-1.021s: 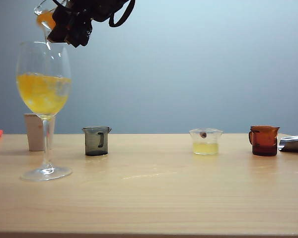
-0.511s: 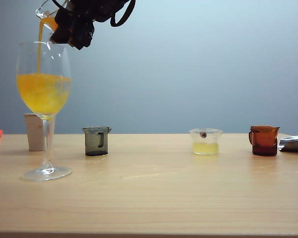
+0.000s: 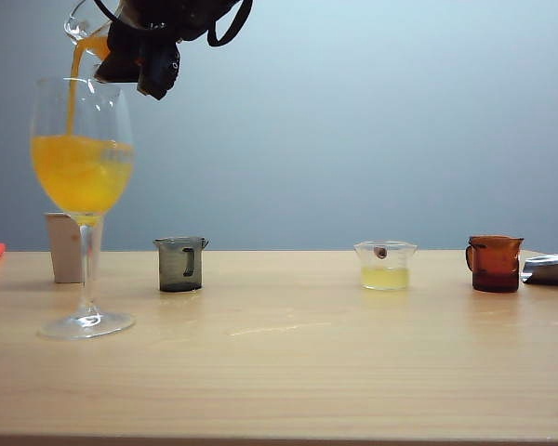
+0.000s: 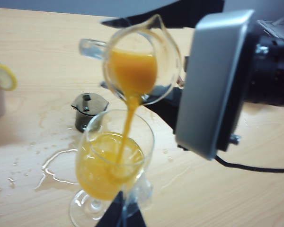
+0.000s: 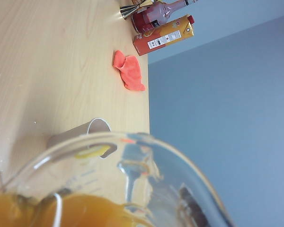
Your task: Pick up the second measuring cup from the left, pour the orange juice inside into the goblet, and finally put the measuring cup back in its original place.
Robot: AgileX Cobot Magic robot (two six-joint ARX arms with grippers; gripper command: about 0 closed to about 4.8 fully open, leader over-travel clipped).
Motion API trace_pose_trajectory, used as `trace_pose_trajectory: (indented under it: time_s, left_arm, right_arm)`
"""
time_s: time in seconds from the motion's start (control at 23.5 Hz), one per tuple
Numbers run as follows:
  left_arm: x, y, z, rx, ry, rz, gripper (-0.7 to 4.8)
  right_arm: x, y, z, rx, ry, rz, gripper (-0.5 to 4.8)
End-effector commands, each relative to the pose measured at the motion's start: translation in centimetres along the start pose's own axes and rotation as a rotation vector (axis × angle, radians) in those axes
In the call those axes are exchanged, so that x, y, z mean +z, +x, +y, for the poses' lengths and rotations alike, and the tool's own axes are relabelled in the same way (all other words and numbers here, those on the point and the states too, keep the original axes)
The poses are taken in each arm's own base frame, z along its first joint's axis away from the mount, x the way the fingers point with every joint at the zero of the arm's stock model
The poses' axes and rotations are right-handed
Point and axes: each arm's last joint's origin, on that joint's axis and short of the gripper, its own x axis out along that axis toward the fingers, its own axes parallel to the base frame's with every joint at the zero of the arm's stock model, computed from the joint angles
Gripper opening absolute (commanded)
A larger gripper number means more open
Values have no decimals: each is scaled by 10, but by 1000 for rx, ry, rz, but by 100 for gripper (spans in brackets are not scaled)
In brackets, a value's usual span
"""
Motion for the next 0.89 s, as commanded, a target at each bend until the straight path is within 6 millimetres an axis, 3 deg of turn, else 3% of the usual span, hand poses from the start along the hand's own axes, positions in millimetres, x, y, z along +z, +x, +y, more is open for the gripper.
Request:
trace_pose_trajectory:
  time_s: [0.04,0.89]
  left_arm:
    - [0,-1,-1,-15,5,-1,-6]
    - [0,-1,-1,-32,7,2,-6]
  right_arm:
    - [6,-3,-8,-45,-21,-20,-5]
    - [8,-2,-8,-65,-160,-4,-5]
